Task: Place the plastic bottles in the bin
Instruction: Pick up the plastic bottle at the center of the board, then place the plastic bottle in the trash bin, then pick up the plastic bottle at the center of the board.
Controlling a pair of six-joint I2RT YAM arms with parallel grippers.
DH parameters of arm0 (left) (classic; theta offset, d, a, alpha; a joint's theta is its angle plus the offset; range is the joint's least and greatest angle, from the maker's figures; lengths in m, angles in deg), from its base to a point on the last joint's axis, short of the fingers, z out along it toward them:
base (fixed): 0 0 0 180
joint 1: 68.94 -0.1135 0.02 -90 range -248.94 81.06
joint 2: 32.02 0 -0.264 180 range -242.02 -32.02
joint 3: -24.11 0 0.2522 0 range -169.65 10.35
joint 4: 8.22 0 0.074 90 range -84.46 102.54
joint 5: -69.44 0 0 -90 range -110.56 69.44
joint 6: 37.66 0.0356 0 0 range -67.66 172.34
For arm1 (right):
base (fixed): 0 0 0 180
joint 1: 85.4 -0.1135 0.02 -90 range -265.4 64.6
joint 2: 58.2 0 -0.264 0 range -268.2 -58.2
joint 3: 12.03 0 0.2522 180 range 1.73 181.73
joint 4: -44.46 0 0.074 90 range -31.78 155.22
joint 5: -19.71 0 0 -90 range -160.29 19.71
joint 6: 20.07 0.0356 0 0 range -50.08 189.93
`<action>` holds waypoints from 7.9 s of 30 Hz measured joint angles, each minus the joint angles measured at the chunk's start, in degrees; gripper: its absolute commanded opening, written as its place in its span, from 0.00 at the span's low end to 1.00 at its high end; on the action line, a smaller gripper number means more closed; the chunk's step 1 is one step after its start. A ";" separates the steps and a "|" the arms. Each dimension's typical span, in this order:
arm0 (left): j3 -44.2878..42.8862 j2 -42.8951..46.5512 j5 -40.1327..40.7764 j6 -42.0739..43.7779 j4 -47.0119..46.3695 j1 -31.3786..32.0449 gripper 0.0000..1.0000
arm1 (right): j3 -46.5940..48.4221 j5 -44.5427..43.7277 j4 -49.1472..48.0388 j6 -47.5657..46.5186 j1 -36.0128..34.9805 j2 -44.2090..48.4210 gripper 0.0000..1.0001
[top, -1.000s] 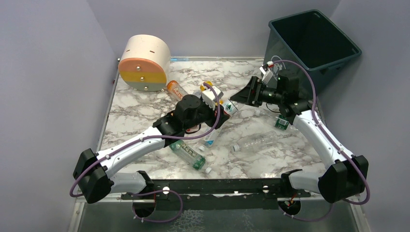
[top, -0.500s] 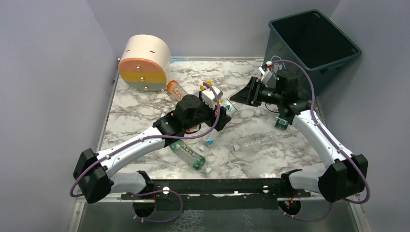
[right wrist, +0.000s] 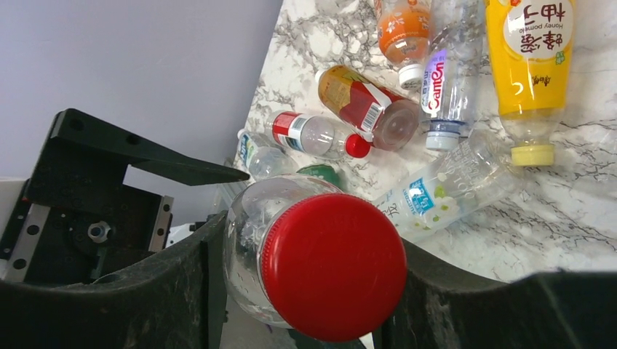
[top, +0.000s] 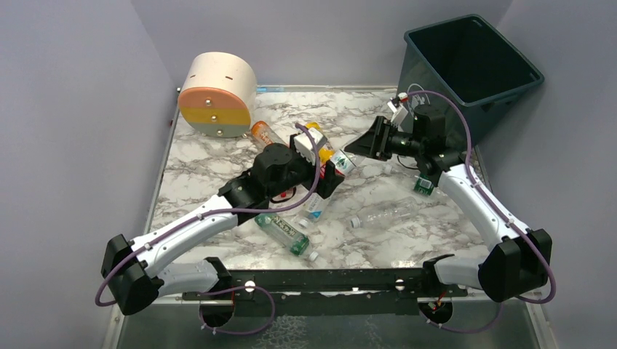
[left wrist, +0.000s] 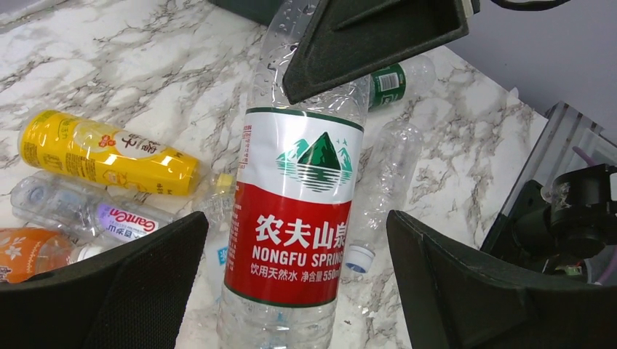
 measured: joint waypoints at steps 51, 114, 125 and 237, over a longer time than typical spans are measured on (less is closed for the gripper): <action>9.35 19.04 2.40 -11.76 4.04 0.00 0.99 | 45.86 -22.23 10.16 -10.14 18.45 -14.47 0.56; 10.64 15.21 0.13 -12.92 0.31 0.00 0.99 | 45.53 -36.17 5.99 -5.05 30.27 -22.49 0.96; 10.71 11.67 -3.41 -13.11 -0.76 0.00 0.99 | 43.95 -31.10 6.95 -5.03 30.27 -13.53 0.98; -0.26 -15.43 9.29 1.57 -3.74 13.20 0.70 | 5.18 3.98 0.85 3.96 23.61 10.27 1.00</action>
